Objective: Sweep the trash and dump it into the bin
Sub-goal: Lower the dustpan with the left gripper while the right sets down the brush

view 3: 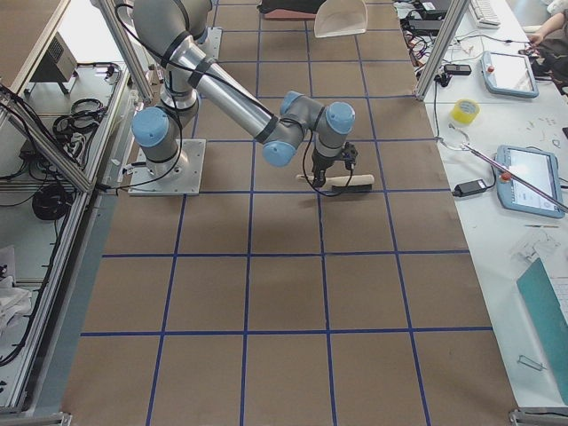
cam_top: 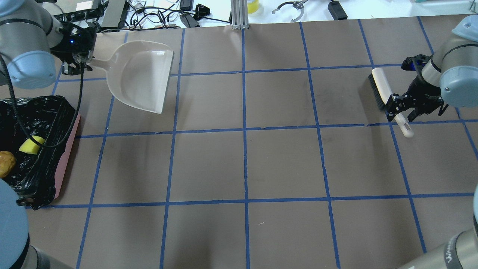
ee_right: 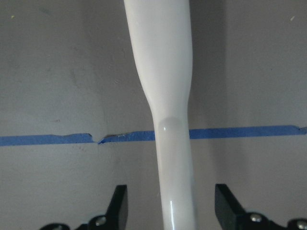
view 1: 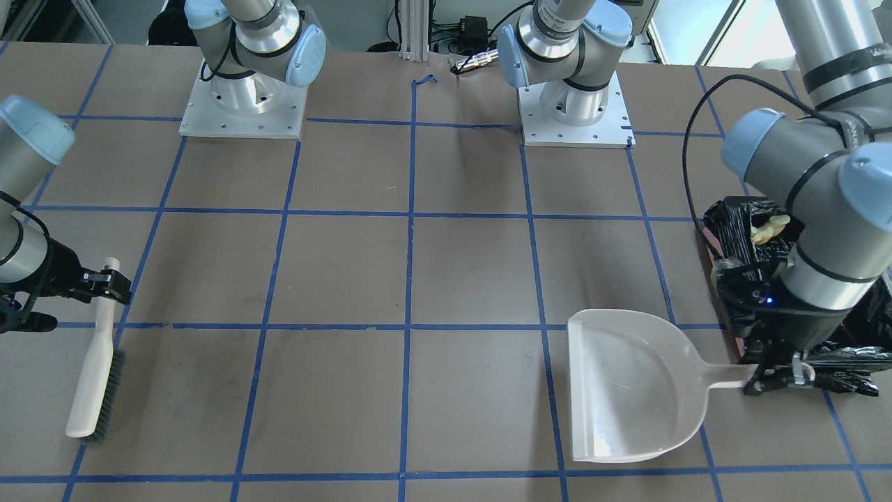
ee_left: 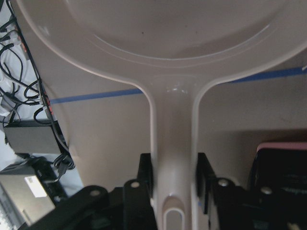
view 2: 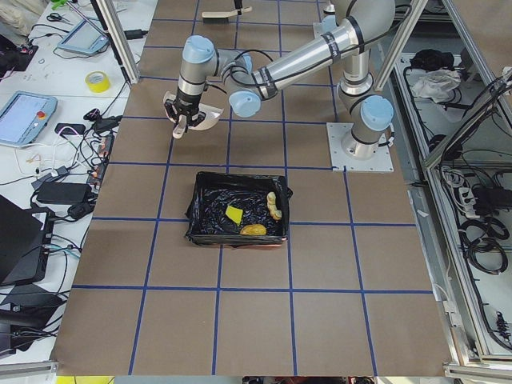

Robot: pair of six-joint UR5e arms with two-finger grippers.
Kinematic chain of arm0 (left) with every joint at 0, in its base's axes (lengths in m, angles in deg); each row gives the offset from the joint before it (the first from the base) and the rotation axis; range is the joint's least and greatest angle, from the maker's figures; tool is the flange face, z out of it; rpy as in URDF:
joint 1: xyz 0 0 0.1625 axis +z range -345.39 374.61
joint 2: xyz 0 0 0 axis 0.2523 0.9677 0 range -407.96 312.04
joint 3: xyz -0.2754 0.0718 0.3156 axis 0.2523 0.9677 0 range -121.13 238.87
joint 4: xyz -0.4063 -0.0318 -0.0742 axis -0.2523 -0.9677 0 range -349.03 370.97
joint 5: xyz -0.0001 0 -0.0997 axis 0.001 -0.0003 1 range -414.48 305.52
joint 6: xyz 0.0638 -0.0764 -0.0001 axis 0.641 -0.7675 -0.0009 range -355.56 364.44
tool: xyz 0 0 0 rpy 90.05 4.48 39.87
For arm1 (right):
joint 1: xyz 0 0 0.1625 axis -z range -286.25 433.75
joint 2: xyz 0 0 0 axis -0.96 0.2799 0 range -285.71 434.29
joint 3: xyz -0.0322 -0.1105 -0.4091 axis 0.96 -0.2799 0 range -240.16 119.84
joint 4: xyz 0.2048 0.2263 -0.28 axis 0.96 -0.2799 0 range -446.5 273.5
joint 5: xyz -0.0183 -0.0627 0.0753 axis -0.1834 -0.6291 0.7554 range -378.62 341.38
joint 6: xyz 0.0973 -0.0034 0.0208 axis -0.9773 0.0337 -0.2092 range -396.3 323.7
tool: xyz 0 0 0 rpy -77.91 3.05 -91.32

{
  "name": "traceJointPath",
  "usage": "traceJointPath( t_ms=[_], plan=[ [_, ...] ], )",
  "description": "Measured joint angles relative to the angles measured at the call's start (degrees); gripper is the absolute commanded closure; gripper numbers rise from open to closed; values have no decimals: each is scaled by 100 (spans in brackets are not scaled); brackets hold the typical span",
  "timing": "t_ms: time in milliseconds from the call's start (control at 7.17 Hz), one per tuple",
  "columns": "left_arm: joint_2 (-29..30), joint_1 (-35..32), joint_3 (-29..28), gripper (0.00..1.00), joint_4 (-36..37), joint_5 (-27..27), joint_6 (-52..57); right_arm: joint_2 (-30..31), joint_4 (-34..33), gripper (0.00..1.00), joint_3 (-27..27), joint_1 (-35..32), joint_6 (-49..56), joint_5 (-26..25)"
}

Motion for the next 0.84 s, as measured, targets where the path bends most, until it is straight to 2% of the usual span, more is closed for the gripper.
traceJointPath(
  t_ms=[279,558,837],
  plan=[
    [479,-149,-96,100,-272,275,-179,156,258,9,-246,-36,106,-7],
    [737,-193,-166,100,-374,291,-221,313,1180,8,-1037,-258,24,-2],
    [876,-203,-216,100,-395,285,-372,371,1996,2,-1822,-853,-327,-8]
  ],
)
